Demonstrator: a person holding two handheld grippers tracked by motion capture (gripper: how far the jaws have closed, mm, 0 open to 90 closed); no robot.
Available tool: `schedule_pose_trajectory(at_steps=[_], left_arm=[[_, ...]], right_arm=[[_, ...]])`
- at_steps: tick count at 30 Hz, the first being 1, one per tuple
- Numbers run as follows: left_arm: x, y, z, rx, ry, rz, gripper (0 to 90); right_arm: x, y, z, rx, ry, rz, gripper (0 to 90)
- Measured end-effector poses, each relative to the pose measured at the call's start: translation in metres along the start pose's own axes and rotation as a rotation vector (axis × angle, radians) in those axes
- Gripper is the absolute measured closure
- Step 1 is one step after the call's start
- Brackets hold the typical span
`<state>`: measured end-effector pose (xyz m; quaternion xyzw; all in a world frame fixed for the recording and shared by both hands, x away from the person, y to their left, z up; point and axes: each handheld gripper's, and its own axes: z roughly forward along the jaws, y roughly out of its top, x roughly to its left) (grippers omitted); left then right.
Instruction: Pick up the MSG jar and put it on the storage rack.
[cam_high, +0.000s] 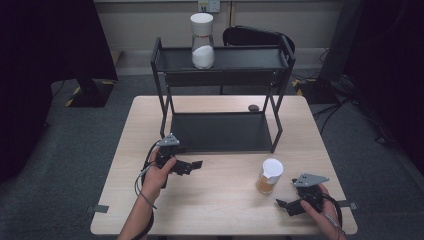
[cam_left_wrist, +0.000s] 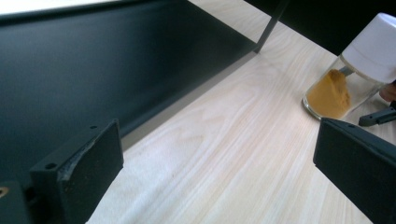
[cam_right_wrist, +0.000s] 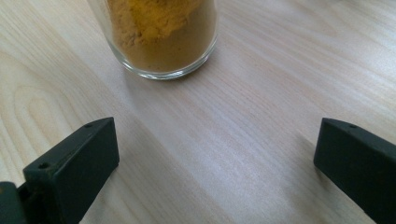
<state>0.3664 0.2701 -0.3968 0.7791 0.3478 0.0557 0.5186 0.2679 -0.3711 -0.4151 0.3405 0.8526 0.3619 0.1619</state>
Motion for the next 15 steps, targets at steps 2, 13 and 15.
schedule_pose_trajectory(at_steps=[2,13,15], left_arm=[[0.001,-0.006,-0.002,-0.004,-0.003,-0.010,1.0],[-0.003,-0.025,-0.013,0.033,0.045,-0.002,1.0],[-0.006,-0.028,-0.015,0.041,0.059,0.007,1.0]], right_arm=[[0.000,0.000,0.000,0.000,0.000,0.001,0.0],[0.000,0.000,0.000,0.000,0.000,0.001,0.0],[0.000,0.000,0.000,0.000,0.000,0.001,0.0]])
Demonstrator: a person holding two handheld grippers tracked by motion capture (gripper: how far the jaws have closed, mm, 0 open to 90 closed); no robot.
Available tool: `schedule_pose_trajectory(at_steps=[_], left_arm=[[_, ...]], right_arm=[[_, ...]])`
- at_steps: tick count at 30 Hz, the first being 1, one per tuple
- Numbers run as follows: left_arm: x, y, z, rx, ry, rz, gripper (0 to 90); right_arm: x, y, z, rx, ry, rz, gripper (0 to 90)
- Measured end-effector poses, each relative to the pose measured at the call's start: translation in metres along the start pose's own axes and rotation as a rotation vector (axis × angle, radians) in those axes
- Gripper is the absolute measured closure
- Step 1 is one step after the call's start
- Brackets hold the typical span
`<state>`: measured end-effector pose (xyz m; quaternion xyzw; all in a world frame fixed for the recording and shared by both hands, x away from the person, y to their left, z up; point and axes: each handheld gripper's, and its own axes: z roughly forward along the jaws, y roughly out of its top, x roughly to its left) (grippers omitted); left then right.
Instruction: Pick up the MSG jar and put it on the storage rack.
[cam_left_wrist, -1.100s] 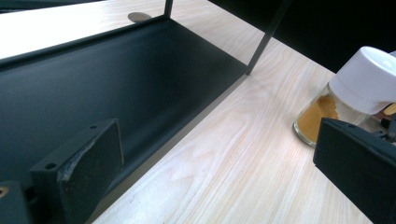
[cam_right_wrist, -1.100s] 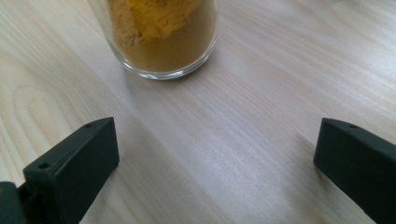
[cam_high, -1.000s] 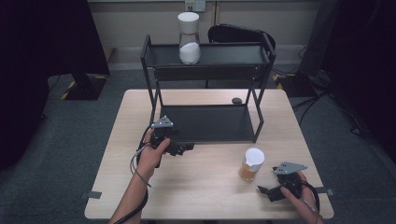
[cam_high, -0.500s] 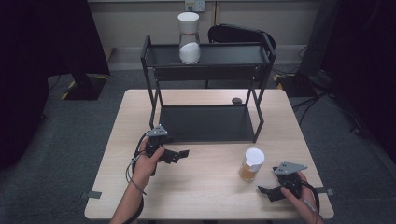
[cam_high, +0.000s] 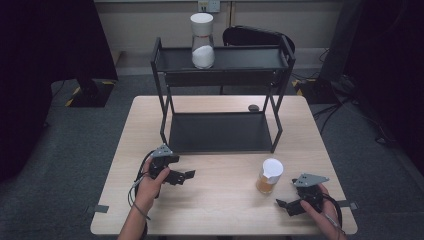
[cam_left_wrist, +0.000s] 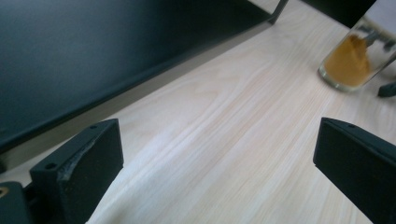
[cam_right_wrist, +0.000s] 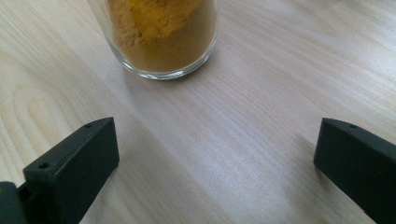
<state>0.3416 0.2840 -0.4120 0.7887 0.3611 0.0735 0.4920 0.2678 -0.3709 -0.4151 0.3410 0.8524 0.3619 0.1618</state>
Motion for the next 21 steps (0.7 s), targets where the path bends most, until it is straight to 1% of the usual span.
schedule_pose_trajectory(at_steps=[2,3,5,7,9,11,14,17,21], left_arm=[[-0.005,-0.002,-0.003,0.010,0.029,0.015,1.0],[-0.007,-0.003,-0.004,0.012,0.032,0.023,1.0],[-0.010,-0.005,-0.007,0.014,0.051,0.034,1.0],[-0.015,-0.005,-0.009,0.042,0.078,0.063,1.1],[-0.018,-0.006,-0.010,0.060,0.094,0.071,1.2],[-0.021,-0.006,-0.011,0.076,0.111,0.089,1.3],[-0.022,-0.010,-0.012,0.086,0.121,0.092,1.4],[-0.025,-0.010,-0.011,0.115,0.139,0.112,1.5],[-0.025,-0.012,-0.011,0.133,0.152,0.116,1.7]], right_arm=[[0.000,0.000,0.000,0.000,0.000,0.000,0.0],[0.000,0.000,0.000,0.000,0.000,0.000,0.0],[0.000,0.000,0.000,0.000,0.000,0.000,0.0],[0.000,0.000,0.000,0.000,0.000,0.000,0.0],[0.000,0.000,0.000,0.000,0.000,0.000,0.0],[0.000,0.000,0.000,0.000,0.000,0.000,0.0],[0.000,0.000,0.000,0.000,0.000,0.000,0.0],[0.000,0.000,0.000,0.000,0.000,0.000,0.0],[0.000,0.000,0.000,0.000,0.000,0.000,0.0]])
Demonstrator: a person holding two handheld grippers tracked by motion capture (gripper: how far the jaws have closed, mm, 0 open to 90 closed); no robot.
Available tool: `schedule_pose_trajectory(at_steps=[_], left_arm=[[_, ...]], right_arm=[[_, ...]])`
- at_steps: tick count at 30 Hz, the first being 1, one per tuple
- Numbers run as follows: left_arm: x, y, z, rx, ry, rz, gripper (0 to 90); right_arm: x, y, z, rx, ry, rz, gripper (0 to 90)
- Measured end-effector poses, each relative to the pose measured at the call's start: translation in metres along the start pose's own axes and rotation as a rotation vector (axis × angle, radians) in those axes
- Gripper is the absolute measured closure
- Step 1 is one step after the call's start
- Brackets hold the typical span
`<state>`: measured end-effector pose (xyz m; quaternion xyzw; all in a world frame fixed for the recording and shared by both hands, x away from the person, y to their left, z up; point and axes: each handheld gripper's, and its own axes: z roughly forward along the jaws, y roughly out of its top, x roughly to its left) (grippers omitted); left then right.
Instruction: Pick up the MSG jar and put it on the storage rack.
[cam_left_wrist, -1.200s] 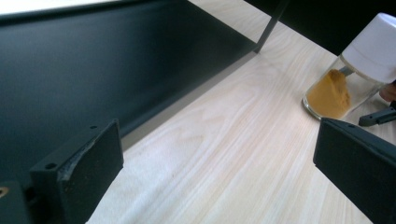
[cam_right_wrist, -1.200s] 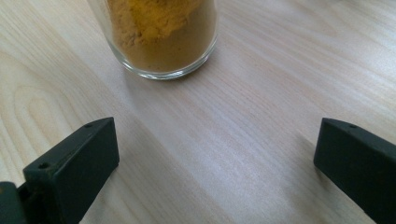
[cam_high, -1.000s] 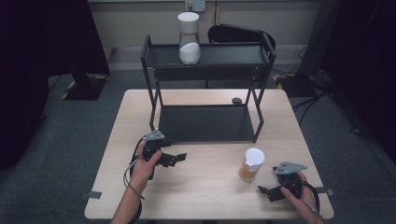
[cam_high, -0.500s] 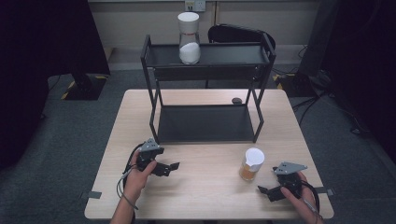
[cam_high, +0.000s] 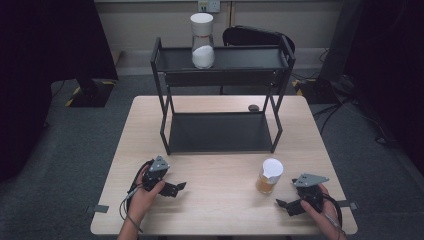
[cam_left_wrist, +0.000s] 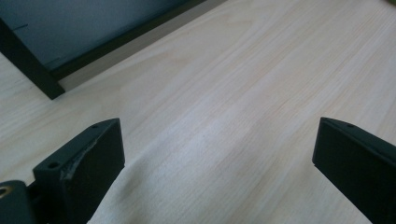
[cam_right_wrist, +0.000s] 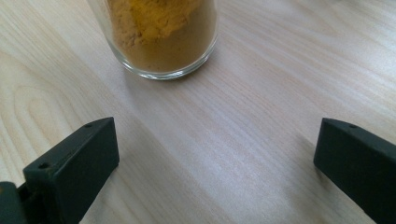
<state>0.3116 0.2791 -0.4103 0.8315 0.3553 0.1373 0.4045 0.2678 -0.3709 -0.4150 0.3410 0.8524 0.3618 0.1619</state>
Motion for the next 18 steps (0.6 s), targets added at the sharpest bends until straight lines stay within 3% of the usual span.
schedule_pose_trajectory(at_steps=[8,11,18], left_arm=[[-0.0054,-0.0002,0.0059,0.067,0.024,0.036,1.8],[-0.0084,-0.0038,0.0077,0.062,0.034,0.056,0.1],[-0.0088,-0.0054,0.0077,0.056,0.036,0.056,0.0]], right_arm=[[0.0000,0.0000,0.0000,0.000,0.000,0.000,0.0],[0.0000,0.0000,0.0000,0.000,0.000,0.000,0.0],[0.0000,-0.0001,0.0000,0.000,0.000,0.000,0.0]])
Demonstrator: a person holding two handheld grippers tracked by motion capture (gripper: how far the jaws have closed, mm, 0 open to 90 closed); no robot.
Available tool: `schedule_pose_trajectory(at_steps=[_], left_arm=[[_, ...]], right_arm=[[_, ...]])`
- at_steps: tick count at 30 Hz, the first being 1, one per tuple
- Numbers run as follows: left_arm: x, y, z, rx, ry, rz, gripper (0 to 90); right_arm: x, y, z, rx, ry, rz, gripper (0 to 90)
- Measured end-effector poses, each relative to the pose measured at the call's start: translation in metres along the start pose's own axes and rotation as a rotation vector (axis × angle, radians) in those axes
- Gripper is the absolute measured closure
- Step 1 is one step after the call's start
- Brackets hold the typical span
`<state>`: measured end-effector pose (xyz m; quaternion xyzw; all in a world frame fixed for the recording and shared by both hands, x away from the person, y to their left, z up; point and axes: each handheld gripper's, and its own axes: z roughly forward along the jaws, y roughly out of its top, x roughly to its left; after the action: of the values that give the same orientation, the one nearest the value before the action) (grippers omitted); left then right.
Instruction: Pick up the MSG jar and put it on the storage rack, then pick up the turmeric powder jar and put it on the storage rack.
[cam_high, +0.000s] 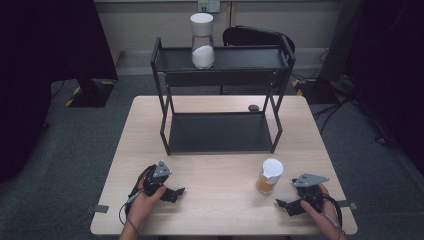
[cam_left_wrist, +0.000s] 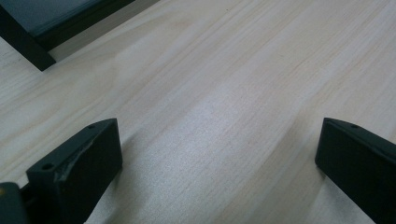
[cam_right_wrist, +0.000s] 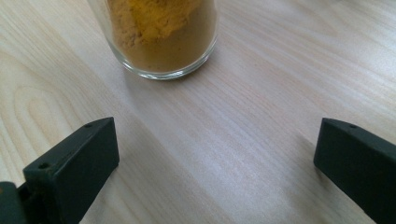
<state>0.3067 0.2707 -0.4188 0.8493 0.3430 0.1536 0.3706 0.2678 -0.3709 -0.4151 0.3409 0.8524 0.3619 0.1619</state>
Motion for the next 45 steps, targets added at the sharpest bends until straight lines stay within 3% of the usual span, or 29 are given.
schedule_pose_trajectory(at_steps=[22,28,36,45], left_arm=[[0.000,0.000,0.000,-0.002,0.001,-0.002,0.0],[0.000,0.000,0.000,-0.002,0.001,-0.002,0.0],[0.000,0.000,0.000,-0.002,0.002,-0.002,0.0],[0.000,0.000,0.000,-0.003,0.002,-0.002,0.0]], right_arm=[[0.000,0.000,0.000,0.001,0.002,-0.002,0.0],[-0.002,0.001,0.001,-0.009,0.023,-0.020,0.7],[0.000,0.007,0.004,-0.039,0.049,-0.027,0.7],[-0.005,0.014,0.007,-0.131,0.106,0.032,0.4]])
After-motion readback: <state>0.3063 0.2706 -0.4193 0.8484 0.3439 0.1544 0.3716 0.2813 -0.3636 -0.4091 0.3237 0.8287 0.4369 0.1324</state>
